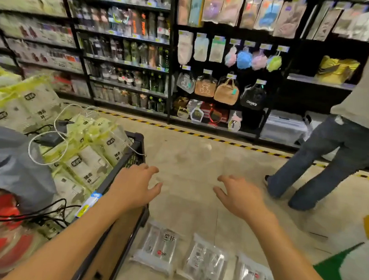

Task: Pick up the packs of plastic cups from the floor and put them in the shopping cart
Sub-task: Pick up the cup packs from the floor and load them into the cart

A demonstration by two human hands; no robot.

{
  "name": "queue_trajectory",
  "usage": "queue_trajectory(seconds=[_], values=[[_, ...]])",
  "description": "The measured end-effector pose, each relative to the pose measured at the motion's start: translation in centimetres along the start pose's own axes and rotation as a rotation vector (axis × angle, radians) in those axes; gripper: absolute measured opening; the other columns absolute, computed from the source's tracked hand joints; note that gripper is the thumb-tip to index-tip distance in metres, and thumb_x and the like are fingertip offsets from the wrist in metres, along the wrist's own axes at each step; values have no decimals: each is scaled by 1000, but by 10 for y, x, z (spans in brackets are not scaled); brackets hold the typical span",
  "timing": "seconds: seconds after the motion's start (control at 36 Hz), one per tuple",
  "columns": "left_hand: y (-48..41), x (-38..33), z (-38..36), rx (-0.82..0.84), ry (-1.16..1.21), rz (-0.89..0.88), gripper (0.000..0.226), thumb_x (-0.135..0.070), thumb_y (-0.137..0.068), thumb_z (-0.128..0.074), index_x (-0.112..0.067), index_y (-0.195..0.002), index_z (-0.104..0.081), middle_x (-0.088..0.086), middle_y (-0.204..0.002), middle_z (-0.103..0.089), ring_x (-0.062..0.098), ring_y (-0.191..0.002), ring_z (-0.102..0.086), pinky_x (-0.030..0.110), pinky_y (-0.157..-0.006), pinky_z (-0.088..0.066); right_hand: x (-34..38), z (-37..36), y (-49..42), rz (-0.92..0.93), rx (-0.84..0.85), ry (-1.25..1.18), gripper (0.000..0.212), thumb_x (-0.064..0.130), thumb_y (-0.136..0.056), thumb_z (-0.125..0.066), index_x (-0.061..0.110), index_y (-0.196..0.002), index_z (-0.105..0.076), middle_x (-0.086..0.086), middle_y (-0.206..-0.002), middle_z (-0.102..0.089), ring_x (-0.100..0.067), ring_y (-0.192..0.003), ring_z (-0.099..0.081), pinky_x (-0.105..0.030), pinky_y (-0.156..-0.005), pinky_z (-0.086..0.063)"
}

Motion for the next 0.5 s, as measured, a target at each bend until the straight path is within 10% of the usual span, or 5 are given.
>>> queue_trajectory(seconds=[0.5], values=[[-157,104,-251,273,359,79,53,-44,-94,-50,-19,-140,-50,1,-136,-56,21,-123,-53,37,-100,-46,7,-261,-166,-189,254,-231,47,45,-101,-38,28,-144,-38,-3,-127,-60,-26,-112,-59,-38,-82,-50]])
Point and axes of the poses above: each hand's wrist, its own y-axis away from the middle knuckle, its own z-axis out of the back of the hand, x = y × z, the point moved 2 cm from there along -y, towards the middle knuckle
